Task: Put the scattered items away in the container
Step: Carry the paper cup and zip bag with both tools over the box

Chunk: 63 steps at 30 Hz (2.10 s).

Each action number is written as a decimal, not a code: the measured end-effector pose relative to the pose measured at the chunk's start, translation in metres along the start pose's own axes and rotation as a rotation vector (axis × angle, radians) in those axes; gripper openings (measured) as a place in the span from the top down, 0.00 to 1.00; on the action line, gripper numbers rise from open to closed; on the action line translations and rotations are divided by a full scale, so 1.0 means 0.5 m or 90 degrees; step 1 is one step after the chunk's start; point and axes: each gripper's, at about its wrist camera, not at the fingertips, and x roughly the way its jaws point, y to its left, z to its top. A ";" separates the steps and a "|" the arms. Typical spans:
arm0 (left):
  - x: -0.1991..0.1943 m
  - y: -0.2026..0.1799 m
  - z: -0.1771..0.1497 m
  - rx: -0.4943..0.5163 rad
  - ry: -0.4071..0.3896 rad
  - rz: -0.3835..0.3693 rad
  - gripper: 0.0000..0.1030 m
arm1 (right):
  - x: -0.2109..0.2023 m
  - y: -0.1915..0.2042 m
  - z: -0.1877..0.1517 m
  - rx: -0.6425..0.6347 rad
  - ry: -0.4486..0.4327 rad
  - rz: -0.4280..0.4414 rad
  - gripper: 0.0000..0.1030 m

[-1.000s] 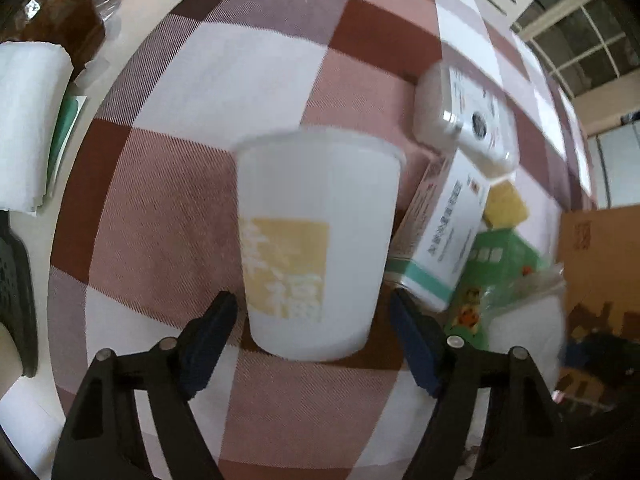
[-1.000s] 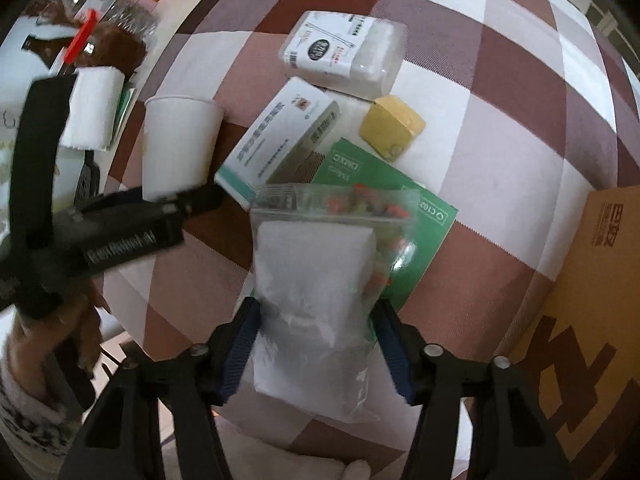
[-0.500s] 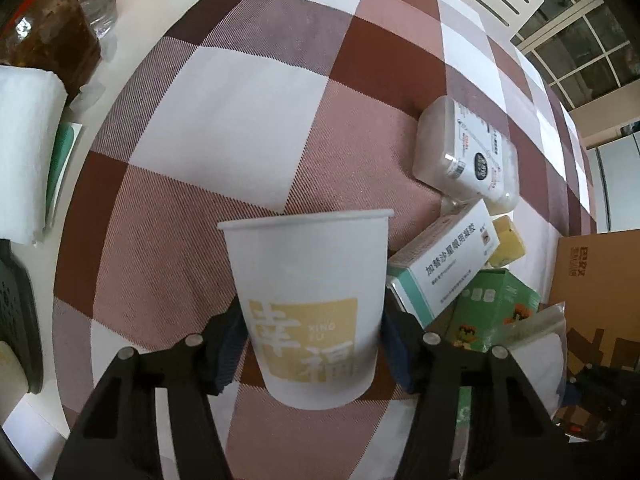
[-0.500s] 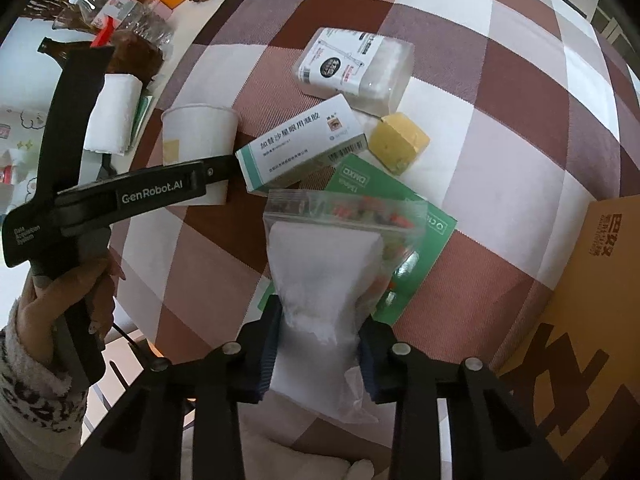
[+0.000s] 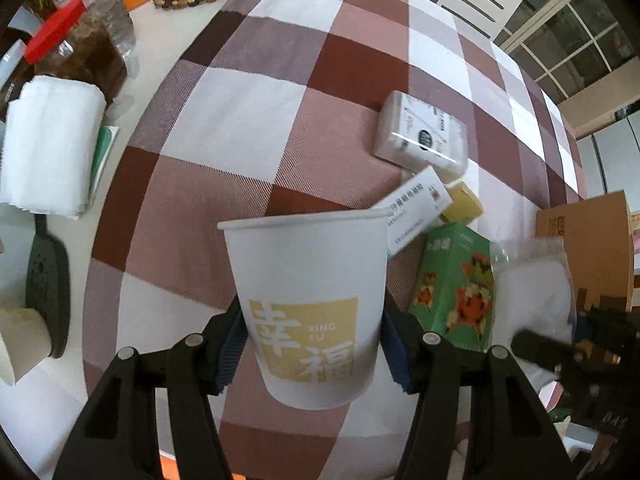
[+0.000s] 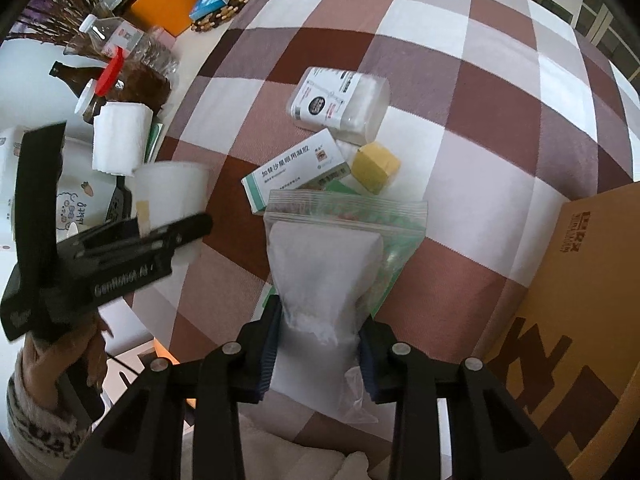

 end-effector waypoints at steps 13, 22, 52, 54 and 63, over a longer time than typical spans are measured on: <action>-0.103 -0.089 -0.033 0.046 -0.031 0.015 0.41 | -0.080 -0.001 -0.013 -0.024 -0.044 0.000 0.66; -0.150 -0.171 -0.024 0.097 -0.043 0.008 0.41 | -0.151 -0.025 -0.030 -0.016 -0.080 0.007 0.66; -0.220 -0.480 -0.002 0.286 -0.054 -0.049 0.41 | -0.349 -0.215 -0.131 0.107 -0.205 -0.006 0.66; -0.219 -0.505 -0.005 0.301 -0.051 -0.057 0.41 | -0.357 -0.234 -0.145 0.121 -0.209 -0.012 0.66; -0.208 -0.605 -0.026 0.368 -0.036 -0.083 0.41 | -0.383 -0.314 -0.201 0.188 -0.221 -0.031 0.66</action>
